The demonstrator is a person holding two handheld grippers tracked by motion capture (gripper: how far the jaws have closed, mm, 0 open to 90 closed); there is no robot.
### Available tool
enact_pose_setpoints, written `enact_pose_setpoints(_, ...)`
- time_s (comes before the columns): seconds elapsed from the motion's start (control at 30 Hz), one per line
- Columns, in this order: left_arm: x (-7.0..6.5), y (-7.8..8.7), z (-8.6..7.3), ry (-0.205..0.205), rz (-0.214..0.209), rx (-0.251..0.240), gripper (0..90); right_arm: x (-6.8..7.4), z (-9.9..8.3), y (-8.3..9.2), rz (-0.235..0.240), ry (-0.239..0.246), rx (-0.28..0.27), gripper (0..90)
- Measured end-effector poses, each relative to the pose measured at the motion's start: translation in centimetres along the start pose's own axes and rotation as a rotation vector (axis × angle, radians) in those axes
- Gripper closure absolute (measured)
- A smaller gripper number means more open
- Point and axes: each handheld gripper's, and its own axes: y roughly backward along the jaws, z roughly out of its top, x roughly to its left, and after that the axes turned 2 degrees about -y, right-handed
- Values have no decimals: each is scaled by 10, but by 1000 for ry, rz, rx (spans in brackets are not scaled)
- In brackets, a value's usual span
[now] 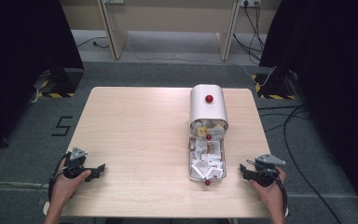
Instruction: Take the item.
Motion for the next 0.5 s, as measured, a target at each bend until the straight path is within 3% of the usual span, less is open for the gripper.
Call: enact_pose_setpoints(0.5,-1,0,0,6,4,-1,0,1,0,0,1,-7,2,296)
